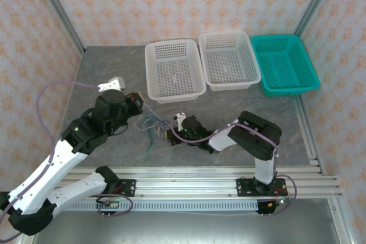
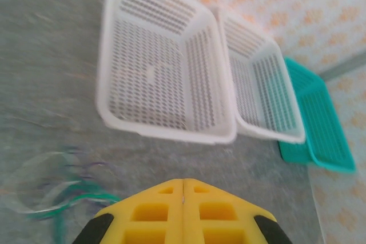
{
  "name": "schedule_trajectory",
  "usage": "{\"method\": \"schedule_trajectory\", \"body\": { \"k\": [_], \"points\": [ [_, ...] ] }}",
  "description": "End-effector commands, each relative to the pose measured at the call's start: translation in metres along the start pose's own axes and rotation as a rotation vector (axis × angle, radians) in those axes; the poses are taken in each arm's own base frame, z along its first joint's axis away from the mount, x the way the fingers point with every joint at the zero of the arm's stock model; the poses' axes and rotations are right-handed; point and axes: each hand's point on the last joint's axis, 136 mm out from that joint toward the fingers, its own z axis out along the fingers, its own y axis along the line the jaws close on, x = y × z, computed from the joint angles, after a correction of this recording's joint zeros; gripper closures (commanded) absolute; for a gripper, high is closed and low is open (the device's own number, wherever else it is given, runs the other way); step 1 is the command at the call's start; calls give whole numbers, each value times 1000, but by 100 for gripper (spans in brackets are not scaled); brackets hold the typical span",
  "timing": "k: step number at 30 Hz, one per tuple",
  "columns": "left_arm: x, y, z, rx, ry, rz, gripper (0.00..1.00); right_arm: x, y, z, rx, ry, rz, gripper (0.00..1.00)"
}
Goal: Untangle the cables
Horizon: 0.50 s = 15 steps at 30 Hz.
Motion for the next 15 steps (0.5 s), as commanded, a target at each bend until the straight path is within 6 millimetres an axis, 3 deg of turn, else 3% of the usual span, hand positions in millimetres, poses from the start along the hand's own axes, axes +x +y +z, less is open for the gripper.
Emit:
{"method": "schedule_trajectory", "body": {
  "k": [1, 7, 11, 15],
  "points": [
    [-33, 45, -11, -149, -115, -49, 100, -8, -47, -31, 136, -77, 148, 100],
    [-58, 99, 2, -193, -101, -260, 100, 12, -135, -106, 439, -94, 449, 100],
    [-70, 132, -2, -235, -126, -359, 100, 7, -170, -174, 639, -218, 550, 100],
    [-65, 149, -1, -274, -114, -384, 100, 1, -194, -241, 796, -377, 643, 100]
  ]
}}
